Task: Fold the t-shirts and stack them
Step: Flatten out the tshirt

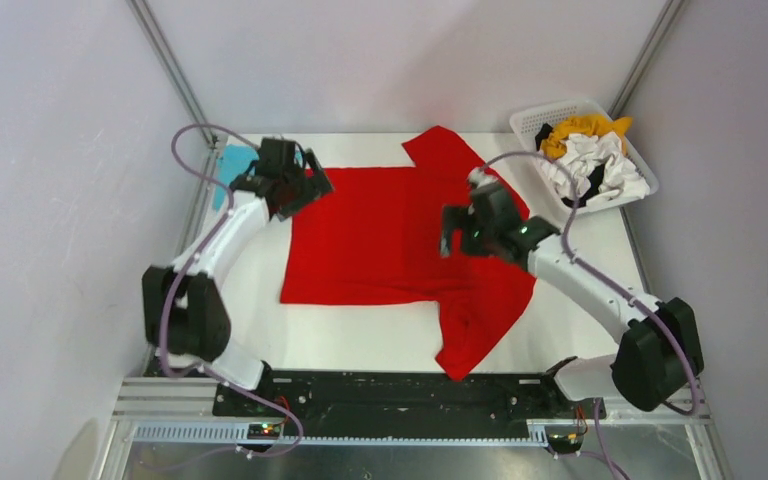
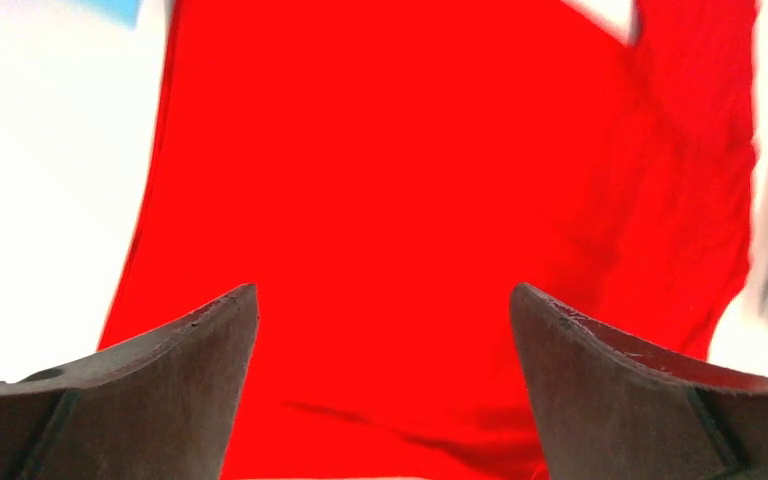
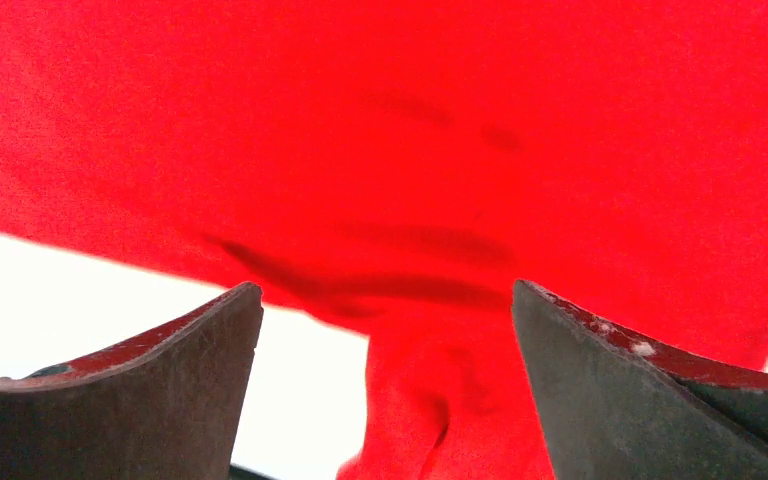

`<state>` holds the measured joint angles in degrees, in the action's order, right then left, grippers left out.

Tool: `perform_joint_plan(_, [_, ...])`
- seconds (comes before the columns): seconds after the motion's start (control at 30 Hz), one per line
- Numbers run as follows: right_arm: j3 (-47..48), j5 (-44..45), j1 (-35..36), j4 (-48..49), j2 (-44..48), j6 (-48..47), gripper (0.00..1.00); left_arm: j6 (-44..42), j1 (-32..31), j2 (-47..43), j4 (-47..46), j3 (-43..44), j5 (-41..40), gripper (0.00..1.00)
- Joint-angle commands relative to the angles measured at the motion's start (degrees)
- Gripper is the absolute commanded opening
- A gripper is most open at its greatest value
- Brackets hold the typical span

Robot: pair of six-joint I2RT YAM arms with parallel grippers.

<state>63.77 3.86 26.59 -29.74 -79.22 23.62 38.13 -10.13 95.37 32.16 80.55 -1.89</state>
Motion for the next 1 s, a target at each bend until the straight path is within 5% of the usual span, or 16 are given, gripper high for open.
perform_joint_plan(0.0, [-9.27,-0.64,12.03,-4.04,0.78,3.84,0.99,2.2,-5.07,-12.03,1.39,-16.4,-7.26,1.0])
perform_joint_plan(0.17, [-12.08,2.38,25.45,-1.83,-3.11,6.8,0.99,6.64,-8.01,-25.45,1.4,-35.06,-11.9,1.0])
perform_joint_plan(0.4, [-12.12,0.41,28.16,2.76,-9.3,8.7,0.99,10.07,-8.29,-42.36,1.38,-49.3,-12.28,1.0])
perform_joint_plan(0.63, [-12.15,-1.15,31.25,6.02,-13.23,12.29,1.0,10.34,-8.28,-45.21,1.48,-50.8,-13.3,1.0])
perform_joint_plan(0.97, [-8.5,-11.99,31.75,23.3,-22.86,15.06,1.0,9.24,-8.16,-42.65,1.47,-50.09,-13.63,1.0])
